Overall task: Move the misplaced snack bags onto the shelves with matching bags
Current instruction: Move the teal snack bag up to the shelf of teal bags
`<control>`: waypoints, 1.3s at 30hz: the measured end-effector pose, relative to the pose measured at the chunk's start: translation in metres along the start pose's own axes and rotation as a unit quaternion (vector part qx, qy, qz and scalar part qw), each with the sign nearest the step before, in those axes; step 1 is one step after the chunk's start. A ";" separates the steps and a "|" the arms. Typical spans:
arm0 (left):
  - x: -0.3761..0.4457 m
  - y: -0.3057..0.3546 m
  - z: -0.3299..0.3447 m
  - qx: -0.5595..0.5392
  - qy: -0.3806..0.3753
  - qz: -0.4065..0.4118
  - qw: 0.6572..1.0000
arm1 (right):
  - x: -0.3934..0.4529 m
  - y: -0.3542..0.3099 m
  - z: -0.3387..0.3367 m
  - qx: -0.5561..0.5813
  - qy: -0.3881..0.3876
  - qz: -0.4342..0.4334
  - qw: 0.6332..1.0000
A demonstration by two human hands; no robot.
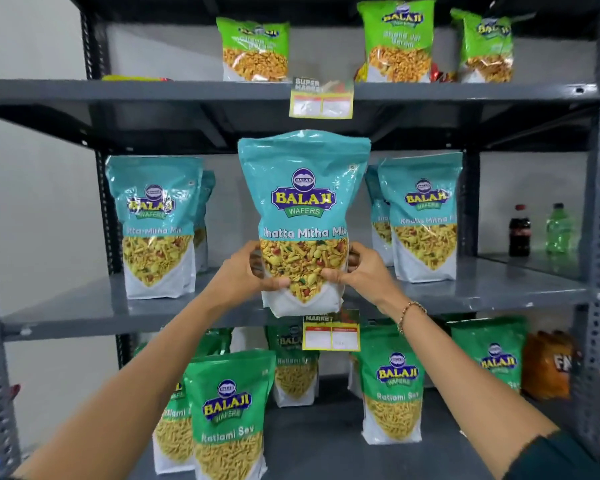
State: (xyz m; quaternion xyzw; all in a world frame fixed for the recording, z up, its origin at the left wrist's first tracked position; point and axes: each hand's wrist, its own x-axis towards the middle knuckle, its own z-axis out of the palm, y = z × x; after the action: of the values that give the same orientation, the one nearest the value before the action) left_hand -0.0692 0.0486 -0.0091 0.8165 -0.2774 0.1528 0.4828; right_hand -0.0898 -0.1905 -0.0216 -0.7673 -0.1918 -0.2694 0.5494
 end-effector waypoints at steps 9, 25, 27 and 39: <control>0.074 -0.034 0.007 0.012 0.020 -0.044 0.999 | 0.073 0.038 0.007 -0.003 -0.018 0.030 0.999; 0.120 -0.073 0.032 -0.045 0.026 -0.064 0.997 | 0.108 0.086 0.004 0.000 -0.039 0.061 0.997; 0.121 -0.075 0.033 -0.044 0.030 -0.060 0.997 | 0.109 0.087 0.004 -0.002 -0.045 0.065 0.997; 0.121 -0.081 0.036 -0.043 0.033 -0.069 0.996 | 0.104 0.084 0.006 -0.004 -0.057 0.079 0.995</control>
State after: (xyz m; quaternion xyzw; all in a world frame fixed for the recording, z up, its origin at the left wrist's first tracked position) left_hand 0.0756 0.0107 -0.0210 0.8066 -0.2108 0.1335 0.5358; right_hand 0.0427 -0.2126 -0.0201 -0.7966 -0.1599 -0.1818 0.5538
